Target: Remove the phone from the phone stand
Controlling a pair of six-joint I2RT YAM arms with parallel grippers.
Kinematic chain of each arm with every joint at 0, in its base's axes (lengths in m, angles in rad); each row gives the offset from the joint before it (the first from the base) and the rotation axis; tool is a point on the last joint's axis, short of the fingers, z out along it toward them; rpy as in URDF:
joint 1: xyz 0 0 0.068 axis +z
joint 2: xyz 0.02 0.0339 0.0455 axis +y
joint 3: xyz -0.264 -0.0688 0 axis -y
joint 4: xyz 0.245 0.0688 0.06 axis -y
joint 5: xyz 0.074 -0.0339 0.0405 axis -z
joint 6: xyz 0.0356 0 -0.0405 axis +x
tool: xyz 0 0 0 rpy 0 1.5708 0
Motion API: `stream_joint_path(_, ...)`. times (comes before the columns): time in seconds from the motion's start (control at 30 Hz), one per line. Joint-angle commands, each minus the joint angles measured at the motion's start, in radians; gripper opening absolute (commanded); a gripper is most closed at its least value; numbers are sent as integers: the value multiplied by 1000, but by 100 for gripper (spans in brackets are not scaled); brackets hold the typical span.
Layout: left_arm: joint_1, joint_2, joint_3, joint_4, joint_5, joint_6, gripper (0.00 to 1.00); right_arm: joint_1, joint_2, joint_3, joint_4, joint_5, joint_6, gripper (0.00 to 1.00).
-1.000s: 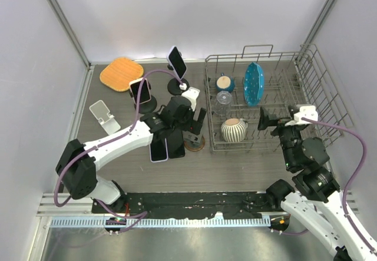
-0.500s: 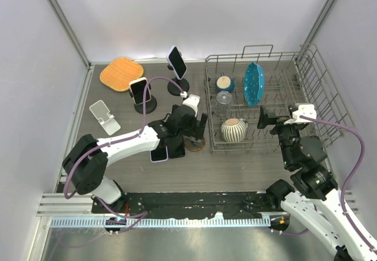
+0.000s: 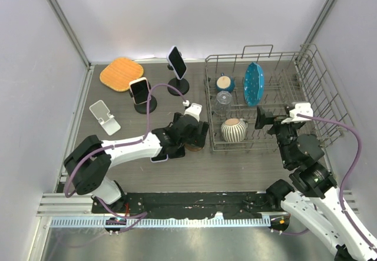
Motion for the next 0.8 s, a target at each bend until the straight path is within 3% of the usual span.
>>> stream_joint_path(0.0,-15,11,27,53,-83,-19,100,3,-39,36,12,-29,35,98)
stream_joint_path(0.33,-20,87,89,53,-186,-66,97,3,-73,39,10,-49,39,98)
stream_joint_path(0.43,-20,64,103,53,-181,-71,84,3,-79,40,6,-55,42,98)
stream_joint_path(0.47,-20,55,115,30,-184,-71,74,3,-82,40,4,-53,44,98)
stream_joint_path(0.57,-20,15,144,-10,-207,-63,57,3,-98,37,4,-53,44,98)
stream_joint_path(0.77,-20,-89,215,-139,-328,-39,43,1,-102,37,3,-58,46,98)
